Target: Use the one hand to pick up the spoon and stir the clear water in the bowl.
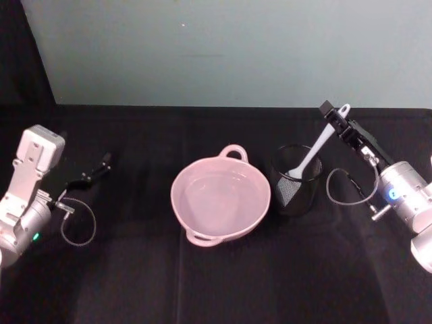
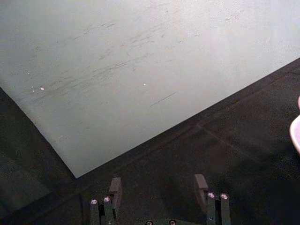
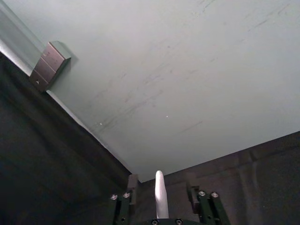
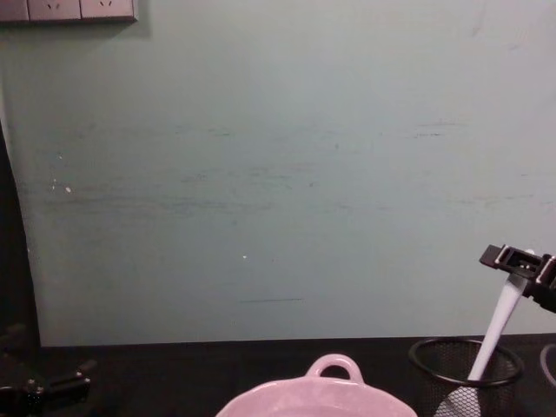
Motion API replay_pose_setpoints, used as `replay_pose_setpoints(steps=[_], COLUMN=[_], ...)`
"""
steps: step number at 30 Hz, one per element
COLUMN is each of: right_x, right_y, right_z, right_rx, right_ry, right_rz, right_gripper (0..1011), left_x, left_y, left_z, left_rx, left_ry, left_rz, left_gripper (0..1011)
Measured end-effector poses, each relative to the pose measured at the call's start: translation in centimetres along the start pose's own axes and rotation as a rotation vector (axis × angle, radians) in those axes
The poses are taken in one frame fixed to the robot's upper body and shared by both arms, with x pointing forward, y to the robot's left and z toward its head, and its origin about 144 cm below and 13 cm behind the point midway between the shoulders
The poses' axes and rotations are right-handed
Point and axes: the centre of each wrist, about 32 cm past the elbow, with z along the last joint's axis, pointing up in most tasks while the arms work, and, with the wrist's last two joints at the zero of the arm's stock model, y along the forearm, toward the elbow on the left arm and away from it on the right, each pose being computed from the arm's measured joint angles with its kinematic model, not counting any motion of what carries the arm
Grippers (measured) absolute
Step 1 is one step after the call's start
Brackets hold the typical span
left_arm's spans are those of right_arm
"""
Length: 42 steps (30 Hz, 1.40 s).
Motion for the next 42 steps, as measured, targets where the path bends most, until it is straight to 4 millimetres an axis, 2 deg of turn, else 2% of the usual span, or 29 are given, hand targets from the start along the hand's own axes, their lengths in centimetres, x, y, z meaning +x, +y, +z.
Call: replay_pose_setpoints(steps=[1, 7, 8, 9, 13, 19, 26, 30, 36, 42], right_x=[0.0, 0.1, 0.1, 0.2, 0.2, -0.1, -1.0, -1.9, -4.6, -6.9], right_y=[0.0, 0.0, 0.0, 0.0, 0.1, 0.1, -0.1, -0.1, -0.1, 0.3], right_z=[0.0, 0.1, 0.2, 0.2, 0.3, 1.0, 2.1, 3.0, 5.8, 7.9], right_rx=[-0.003, -0.008, -0.009, -0.009, -0.009, -0.008, -0.003, -0.008, -0.031, -0.054], right_ry=[-0.003, -0.008, -0.009, -0.01, -0.015, -0.045, -0.116, -0.216, -0.451, -0.554], right_rz=[0.0, 0.002, 0.002, 0.002, 0.006, 0.02, 0.035, 0.045, 0.099, 0.154], right_gripper=[640, 481, 397, 397, 255, 112, 109, 109, 109, 109], left_x=[0.0, 0.0, 0.0, 0.0, 0.0, 0.0, 0.0, 0.0, 0.0, 0.0], left_y=[0.0, 0.0, 0.0, 0.0, 0.0, 0.0, 0.0, 0.0, 0.0, 0.0], left_z=[0.0, 0.0, 0.0, 0.0, 0.0, 0.0, 0.0, 0.0, 0.0, 0.0], left_rx=[0.0, 0.0, 0.0, 0.0, 0.0, 0.0, 0.0, 0.0, 0.0, 0.0], left_ry=[0.0, 0.0, 0.0, 0.0, 0.0, 0.0, 0.0, 0.0, 0.0, 0.0], left_rz=[0.0, 0.0, 0.0, 0.0, 0.0, 0.0, 0.0, 0.0, 0.0, 0.0], left_gripper=[1011, 1011, 1011, 1011, 1011, 1011, 1011, 1011, 1011, 1011])
